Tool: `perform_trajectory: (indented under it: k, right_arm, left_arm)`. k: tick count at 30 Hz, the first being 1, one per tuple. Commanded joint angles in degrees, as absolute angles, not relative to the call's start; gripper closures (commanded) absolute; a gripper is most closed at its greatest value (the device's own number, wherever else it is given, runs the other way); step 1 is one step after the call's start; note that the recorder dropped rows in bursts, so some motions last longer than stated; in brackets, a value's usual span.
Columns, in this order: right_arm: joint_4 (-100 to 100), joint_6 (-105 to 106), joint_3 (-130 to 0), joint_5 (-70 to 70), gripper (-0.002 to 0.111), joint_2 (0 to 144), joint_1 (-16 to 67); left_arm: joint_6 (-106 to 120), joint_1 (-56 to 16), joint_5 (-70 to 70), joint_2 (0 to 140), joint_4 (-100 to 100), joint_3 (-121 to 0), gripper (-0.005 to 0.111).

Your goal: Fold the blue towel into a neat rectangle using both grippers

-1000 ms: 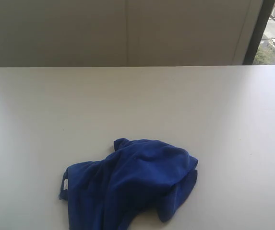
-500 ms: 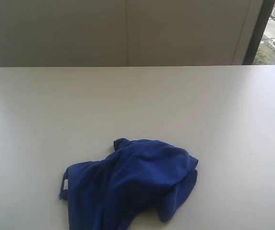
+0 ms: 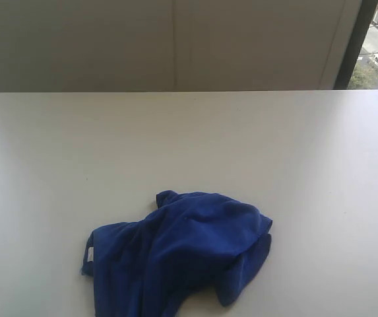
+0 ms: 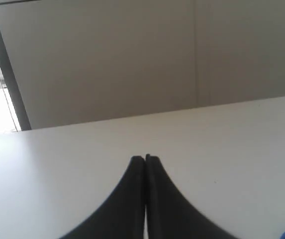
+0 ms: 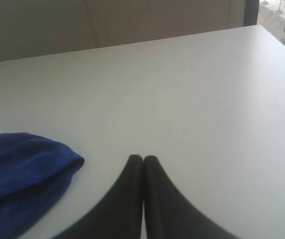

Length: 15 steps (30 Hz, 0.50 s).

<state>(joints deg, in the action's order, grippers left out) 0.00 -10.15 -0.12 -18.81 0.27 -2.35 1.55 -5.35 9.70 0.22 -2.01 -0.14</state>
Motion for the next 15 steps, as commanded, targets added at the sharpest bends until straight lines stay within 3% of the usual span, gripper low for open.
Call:
perform_trajectory:
  k: [1, 10, 15]
  right_arm:
    - [0.0, -10.4, 0.0, -18.3, 0.108, 0.0, -2.4]
    - [0.0, -10.4, 0.0, -18.3, 0.108, 0.0, -2.4]
    - [0.0, -10.4, 0.0, -18.3, 0.108, 0.0, -2.4]
  left_arm:
    - [1.5, -5.2, 16.6, 0.0, -2.1, 0.0, 0.107]
    - [-21.8, -5.2, 38.6, 0.0, -2.0, 0.0, 0.107]
    - [-22.3, -5.2, 32.7, 0.3, 1.0, -6.9, 0.107]
